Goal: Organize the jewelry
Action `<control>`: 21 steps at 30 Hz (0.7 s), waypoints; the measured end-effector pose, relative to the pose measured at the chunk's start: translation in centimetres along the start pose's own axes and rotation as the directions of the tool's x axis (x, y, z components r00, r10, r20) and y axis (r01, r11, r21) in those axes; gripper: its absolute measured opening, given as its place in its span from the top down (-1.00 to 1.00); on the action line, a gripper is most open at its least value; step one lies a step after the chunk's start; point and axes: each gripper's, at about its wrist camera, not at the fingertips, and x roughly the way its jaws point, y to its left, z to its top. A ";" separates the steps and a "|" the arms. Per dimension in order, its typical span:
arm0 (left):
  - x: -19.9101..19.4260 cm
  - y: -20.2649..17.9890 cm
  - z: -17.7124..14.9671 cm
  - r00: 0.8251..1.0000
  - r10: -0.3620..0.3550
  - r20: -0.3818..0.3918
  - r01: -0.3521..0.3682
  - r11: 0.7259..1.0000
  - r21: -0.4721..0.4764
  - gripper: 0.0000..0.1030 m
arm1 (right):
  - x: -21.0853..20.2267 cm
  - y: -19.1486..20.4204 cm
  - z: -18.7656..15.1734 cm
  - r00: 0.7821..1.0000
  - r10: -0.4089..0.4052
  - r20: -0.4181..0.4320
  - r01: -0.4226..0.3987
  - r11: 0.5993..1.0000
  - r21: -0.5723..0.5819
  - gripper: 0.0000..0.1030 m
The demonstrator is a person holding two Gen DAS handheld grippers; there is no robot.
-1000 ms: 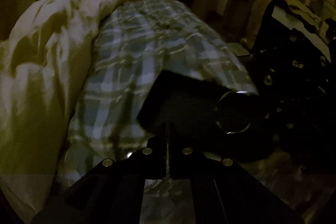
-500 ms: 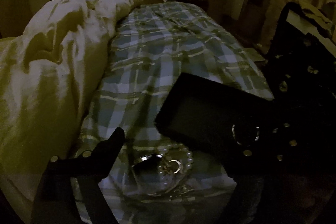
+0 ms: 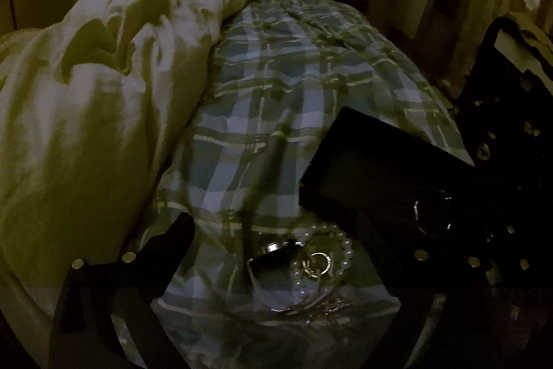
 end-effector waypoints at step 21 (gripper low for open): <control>1.0 4.6 -1.0 0.990 0.065 -0.124 -0.067 0.998 -0.013 -0.56 | -0.3 4.8 -1.7 0.987 0.148 -0.059 -0.156 0.974 -0.163 -0.20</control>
